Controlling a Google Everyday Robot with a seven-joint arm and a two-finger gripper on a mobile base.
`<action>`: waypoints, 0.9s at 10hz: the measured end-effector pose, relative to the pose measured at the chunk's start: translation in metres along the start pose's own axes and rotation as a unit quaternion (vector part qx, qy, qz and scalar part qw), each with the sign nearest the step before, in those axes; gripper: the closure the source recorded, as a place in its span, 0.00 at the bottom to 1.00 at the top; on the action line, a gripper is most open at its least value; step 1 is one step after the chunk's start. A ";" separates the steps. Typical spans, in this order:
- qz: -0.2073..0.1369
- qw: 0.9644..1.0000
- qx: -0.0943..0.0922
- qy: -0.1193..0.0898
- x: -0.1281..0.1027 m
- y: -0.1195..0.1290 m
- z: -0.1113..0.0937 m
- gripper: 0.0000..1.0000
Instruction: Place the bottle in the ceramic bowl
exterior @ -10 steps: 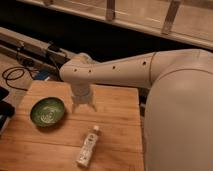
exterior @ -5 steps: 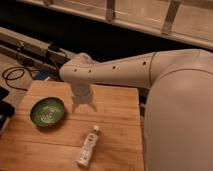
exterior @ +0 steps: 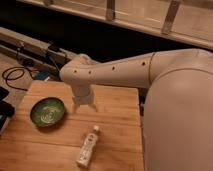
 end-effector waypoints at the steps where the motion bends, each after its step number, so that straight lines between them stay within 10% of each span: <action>1: 0.009 1.000 0.015 0.001 0.008 -0.007 0.007 0.35; 9: 0.082 0.996 0.040 0.004 0.064 -0.056 0.048 0.35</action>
